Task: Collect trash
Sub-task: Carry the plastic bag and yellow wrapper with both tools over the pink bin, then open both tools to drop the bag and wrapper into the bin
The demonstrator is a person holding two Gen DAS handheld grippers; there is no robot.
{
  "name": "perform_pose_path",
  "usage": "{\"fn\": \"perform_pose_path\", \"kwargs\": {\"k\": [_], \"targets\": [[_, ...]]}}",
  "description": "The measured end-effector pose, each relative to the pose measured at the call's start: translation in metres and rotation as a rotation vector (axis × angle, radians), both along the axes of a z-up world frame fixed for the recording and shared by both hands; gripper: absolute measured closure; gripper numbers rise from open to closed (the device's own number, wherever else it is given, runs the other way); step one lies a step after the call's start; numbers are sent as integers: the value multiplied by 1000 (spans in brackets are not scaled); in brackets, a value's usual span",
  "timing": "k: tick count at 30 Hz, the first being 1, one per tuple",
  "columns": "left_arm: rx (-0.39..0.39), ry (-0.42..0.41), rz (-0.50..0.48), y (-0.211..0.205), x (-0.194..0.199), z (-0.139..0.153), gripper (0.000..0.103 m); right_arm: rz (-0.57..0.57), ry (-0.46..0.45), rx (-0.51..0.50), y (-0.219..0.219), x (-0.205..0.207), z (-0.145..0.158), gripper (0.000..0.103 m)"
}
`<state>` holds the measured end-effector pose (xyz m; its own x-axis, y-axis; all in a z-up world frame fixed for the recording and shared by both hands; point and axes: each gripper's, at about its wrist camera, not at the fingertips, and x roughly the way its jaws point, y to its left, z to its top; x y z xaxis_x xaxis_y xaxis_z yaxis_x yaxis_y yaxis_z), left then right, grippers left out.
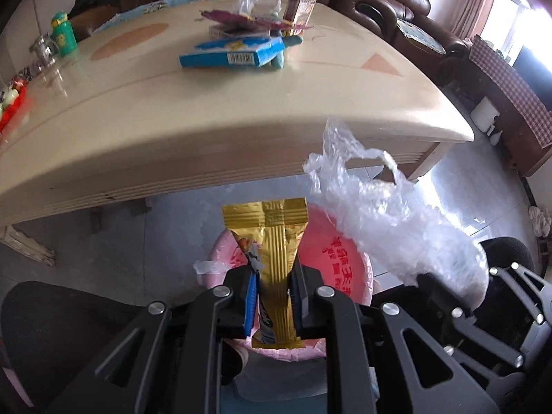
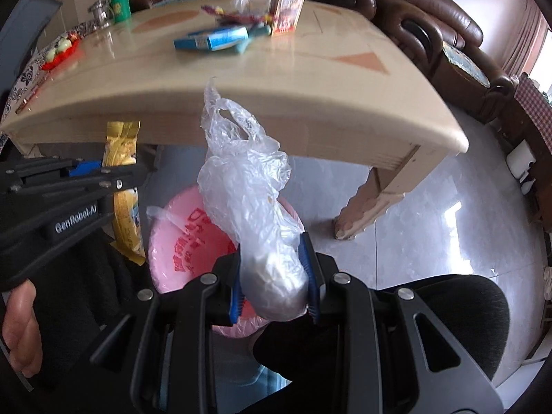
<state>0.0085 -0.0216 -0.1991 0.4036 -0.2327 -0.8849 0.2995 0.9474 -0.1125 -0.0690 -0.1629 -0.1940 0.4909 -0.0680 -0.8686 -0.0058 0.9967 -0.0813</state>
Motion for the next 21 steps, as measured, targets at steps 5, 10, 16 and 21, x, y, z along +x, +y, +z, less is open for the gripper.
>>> {"fn": "perform_pose_path", "kwargs": {"k": [5,10,16,21], "targets": [[-53,56,-25,-4,13,-24,87,7,55,-3,0,10,-26,74],[-61,123,-37,-4,29,-58,87,11,110,-16,0,23,-51,74],[-41,218,-25,-4,49,-104,87,25,175,-42,0,40,-83,74],[-25,263,-30,-8,55,-127,87,40,233,-37,0,47,-106,74]]}}
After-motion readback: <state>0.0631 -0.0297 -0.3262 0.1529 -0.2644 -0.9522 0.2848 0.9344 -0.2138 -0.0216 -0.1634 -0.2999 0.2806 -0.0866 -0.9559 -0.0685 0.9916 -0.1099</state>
